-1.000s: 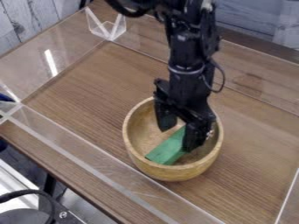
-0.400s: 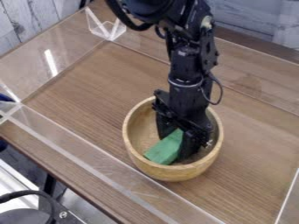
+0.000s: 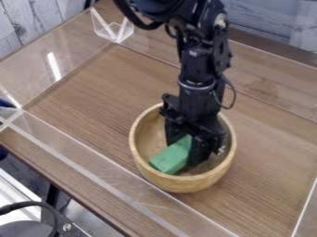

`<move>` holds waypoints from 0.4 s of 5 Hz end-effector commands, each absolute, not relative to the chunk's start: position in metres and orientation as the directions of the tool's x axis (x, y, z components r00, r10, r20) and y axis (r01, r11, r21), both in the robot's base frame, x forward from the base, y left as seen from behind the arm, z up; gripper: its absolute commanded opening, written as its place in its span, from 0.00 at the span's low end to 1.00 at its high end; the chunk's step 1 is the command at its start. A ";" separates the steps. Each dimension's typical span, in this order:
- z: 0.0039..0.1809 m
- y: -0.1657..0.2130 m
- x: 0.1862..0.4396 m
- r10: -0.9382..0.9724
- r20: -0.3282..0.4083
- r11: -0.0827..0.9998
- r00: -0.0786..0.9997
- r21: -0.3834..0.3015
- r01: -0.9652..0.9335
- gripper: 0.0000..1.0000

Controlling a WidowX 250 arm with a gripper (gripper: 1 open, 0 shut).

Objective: Remove the green block from inside the brown bowl and put it on the table

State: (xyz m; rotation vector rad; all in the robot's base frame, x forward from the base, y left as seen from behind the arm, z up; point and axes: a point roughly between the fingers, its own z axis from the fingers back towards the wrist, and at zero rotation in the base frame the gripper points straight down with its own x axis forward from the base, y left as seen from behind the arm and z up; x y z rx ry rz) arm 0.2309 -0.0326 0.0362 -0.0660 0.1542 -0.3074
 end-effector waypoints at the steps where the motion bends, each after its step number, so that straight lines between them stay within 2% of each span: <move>1: 0.069 -0.035 0.250 -0.306 -0.041 0.951 0.951 -0.055 0.304 0.00; 2: 0.089 -0.042 0.260 -0.303 -0.013 0.952 0.953 -0.044 0.302 0.00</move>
